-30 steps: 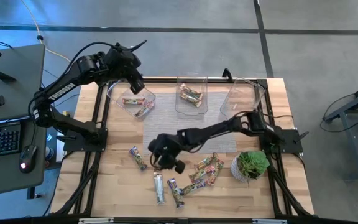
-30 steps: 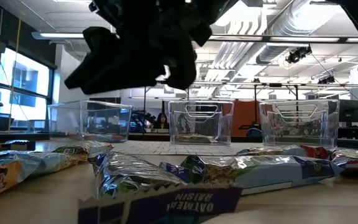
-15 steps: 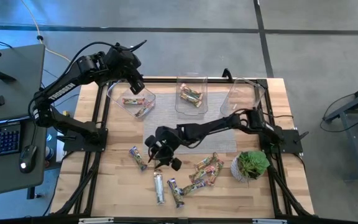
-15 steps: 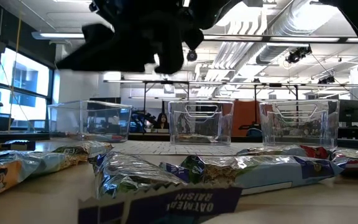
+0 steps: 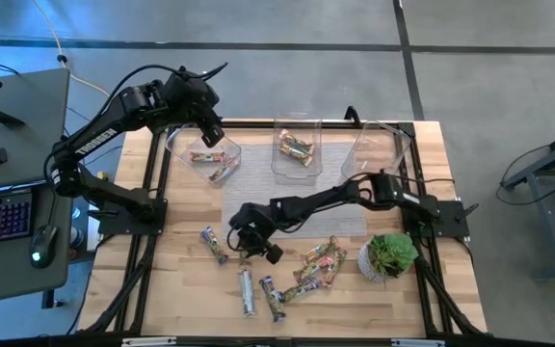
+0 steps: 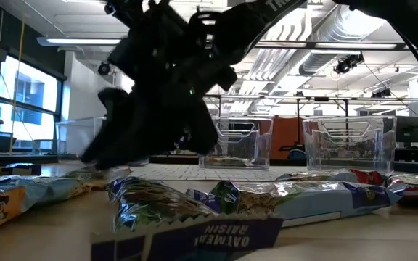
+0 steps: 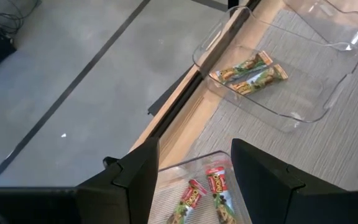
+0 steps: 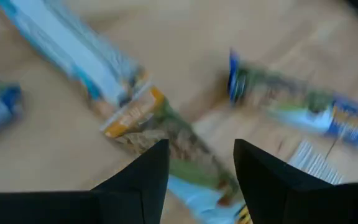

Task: Pick and place Granola Bars by type
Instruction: Put the yellow granola bar into the middle transparent bin

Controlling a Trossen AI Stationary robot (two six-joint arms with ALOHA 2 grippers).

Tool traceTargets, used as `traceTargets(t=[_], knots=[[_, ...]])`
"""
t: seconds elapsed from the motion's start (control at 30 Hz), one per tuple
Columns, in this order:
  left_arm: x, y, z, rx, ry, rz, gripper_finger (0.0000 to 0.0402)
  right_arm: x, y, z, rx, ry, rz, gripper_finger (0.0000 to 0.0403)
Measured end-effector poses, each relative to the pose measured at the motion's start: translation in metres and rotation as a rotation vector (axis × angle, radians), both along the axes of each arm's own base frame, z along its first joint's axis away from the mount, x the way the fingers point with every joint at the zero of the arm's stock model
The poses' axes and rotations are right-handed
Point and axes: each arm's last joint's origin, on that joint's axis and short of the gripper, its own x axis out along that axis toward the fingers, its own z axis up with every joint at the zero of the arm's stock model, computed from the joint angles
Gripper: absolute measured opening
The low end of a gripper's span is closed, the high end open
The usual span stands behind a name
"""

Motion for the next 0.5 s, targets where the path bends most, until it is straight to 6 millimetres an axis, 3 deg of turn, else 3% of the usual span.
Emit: traceTargets(t=[0.27,0.5], knots=[[-0.001,0.000,-0.001,-0.002,0.009,0.000,0.0195,-0.007,-0.005,-0.003,-0.087,0.102,-0.066,0.0165],[-0.001,0.000,0.000,-0.001,0.009,0.001,0.0195,-0.016,0.005,0.002,-0.071,0.204,-0.101,0.0165]])
